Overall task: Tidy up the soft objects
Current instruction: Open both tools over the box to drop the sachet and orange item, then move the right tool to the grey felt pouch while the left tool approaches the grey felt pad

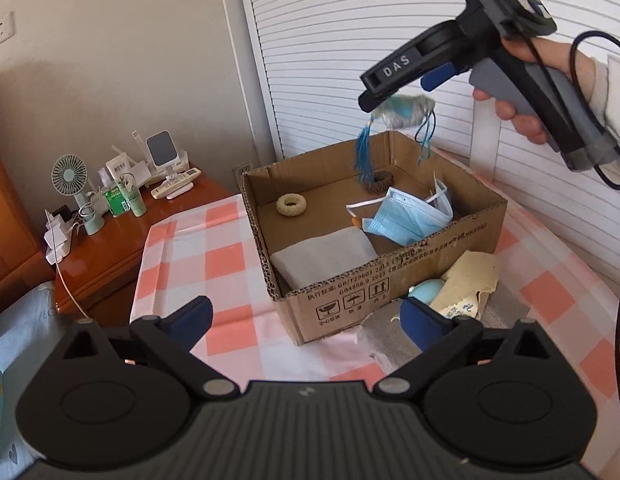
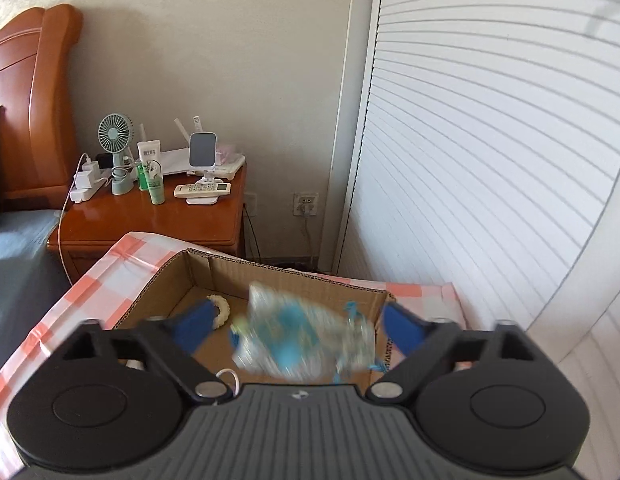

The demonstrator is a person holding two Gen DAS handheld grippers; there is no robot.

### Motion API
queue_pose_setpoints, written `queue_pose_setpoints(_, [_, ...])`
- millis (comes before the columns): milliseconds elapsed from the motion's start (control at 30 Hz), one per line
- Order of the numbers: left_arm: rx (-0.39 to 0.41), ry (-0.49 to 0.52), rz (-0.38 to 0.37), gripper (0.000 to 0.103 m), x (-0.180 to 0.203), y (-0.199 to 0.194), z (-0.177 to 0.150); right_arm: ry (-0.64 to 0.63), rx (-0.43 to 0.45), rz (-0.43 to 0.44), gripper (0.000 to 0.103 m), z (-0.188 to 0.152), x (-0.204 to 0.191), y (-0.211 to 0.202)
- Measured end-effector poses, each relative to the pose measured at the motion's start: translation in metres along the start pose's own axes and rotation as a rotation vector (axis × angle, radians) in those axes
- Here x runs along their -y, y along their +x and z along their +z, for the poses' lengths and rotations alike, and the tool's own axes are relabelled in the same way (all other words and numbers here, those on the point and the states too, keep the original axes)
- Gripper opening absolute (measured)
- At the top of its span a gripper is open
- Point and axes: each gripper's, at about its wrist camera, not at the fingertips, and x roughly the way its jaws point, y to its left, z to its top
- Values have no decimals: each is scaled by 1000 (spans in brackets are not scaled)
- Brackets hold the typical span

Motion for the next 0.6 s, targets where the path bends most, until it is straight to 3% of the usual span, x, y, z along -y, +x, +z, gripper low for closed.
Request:
queue_pose_setpoints(267, [-2,-24,3,100,-3,-4,-7,33,-59,10,103,-21,-12,-1])
queue_pose_setpoints(600, [5,-48,23,100,-5,-14,-11,83,-80,1,103,-62,-15,-45])
